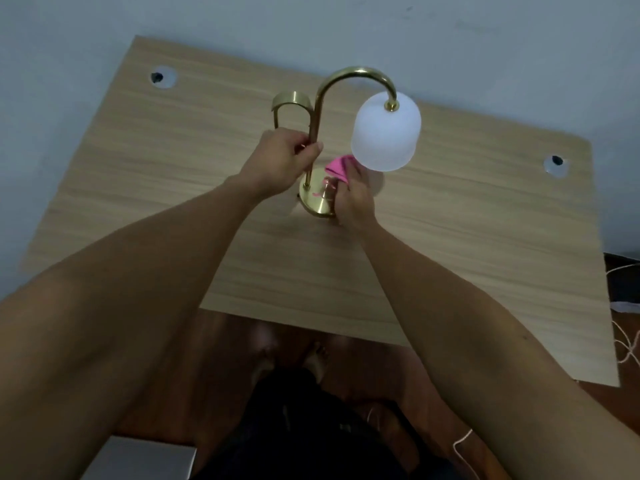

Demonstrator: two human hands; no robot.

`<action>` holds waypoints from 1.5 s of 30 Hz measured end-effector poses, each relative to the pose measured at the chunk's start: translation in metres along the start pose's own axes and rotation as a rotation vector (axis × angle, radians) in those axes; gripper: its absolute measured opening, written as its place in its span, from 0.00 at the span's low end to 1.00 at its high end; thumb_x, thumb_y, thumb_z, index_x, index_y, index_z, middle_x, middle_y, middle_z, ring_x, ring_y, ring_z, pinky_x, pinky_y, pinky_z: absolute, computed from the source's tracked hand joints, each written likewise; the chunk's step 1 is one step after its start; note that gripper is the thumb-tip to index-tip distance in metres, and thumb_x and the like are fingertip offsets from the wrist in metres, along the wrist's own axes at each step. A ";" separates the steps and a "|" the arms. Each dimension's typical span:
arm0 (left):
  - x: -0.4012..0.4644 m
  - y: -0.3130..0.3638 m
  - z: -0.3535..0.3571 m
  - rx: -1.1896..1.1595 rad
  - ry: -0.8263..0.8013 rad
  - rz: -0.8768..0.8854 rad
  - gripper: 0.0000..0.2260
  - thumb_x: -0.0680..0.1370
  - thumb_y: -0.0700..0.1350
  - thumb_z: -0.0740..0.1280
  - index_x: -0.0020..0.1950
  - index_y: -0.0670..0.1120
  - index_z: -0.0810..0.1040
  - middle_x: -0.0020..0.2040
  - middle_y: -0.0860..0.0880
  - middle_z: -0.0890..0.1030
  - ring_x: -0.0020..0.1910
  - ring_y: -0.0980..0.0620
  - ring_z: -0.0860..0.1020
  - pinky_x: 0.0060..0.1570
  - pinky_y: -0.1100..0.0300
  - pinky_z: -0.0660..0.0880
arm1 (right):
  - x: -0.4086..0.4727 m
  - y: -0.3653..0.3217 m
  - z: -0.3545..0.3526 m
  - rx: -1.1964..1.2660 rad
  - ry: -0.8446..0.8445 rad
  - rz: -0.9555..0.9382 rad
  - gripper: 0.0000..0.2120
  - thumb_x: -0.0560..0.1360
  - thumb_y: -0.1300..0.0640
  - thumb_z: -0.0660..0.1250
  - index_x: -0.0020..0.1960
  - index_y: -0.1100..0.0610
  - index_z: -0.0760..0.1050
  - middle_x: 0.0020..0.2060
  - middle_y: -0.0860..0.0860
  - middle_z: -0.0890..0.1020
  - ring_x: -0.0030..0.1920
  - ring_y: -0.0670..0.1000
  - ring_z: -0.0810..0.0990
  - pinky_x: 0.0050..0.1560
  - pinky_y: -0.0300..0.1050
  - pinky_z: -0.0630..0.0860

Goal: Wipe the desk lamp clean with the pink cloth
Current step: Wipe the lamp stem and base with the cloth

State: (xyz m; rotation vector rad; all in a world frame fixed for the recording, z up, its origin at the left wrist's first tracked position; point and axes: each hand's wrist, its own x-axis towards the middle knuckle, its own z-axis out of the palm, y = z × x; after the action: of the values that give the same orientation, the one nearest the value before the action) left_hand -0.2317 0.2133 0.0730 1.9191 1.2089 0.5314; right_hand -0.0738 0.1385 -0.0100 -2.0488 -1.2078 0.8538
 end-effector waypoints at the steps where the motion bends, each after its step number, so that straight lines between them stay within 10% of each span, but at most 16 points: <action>1: 0.004 0.000 0.000 0.042 -0.002 0.022 0.17 0.81 0.54 0.67 0.50 0.42 0.86 0.41 0.42 0.87 0.36 0.51 0.83 0.43 0.60 0.82 | 0.006 0.002 0.008 -0.031 -0.039 -0.024 0.24 0.82 0.61 0.60 0.78 0.61 0.65 0.77 0.60 0.67 0.78 0.59 0.64 0.78 0.50 0.60; 4: 0.010 -0.003 -0.002 0.125 -0.019 0.049 0.16 0.81 0.53 0.66 0.51 0.42 0.86 0.41 0.41 0.86 0.31 0.55 0.77 0.35 0.67 0.73 | 0.009 0.007 0.029 -0.257 -0.090 -0.134 0.26 0.83 0.61 0.57 0.81 0.59 0.61 0.81 0.58 0.62 0.81 0.61 0.56 0.81 0.60 0.53; 8: 0.008 -0.004 -0.005 0.045 -0.049 0.052 0.18 0.80 0.56 0.66 0.52 0.43 0.86 0.44 0.42 0.87 0.44 0.43 0.86 0.50 0.43 0.82 | 0.001 0.025 0.031 -0.545 -0.171 -0.309 0.28 0.83 0.62 0.56 0.82 0.56 0.58 0.82 0.56 0.60 0.82 0.63 0.55 0.80 0.68 0.49; 25: 0.006 -0.002 -0.009 0.072 -0.082 0.077 0.17 0.81 0.54 0.65 0.54 0.41 0.85 0.45 0.40 0.87 0.46 0.42 0.86 0.51 0.43 0.82 | -0.011 0.045 0.000 -0.441 -0.223 -0.409 0.31 0.76 0.76 0.56 0.78 0.62 0.66 0.79 0.59 0.65 0.81 0.63 0.57 0.82 0.57 0.47; 29: 0.006 0.000 -0.009 0.088 -0.093 0.075 0.17 0.82 0.53 0.65 0.55 0.41 0.85 0.46 0.40 0.87 0.47 0.43 0.86 0.52 0.43 0.82 | -0.008 0.020 0.014 -0.518 -0.250 -0.444 0.26 0.75 0.72 0.56 0.73 0.66 0.70 0.74 0.64 0.71 0.76 0.66 0.66 0.79 0.64 0.61; 45: 0.005 0.004 -0.012 0.116 -0.092 0.070 0.16 0.82 0.53 0.65 0.57 0.43 0.85 0.48 0.44 0.87 0.47 0.47 0.86 0.54 0.47 0.82 | -0.033 0.039 0.006 -0.675 -0.274 -0.528 0.23 0.84 0.61 0.53 0.77 0.58 0.68 0.77 0.58 0.69 0.79 0.62 0.65 0.80 0.65 0.57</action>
State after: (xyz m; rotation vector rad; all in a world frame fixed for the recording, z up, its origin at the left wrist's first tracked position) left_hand -0.2361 0.2214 0.0832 2.0669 1.1384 0.4120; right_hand -0.0711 0.0940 -0.0354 -1.9457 -2.3025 0.5091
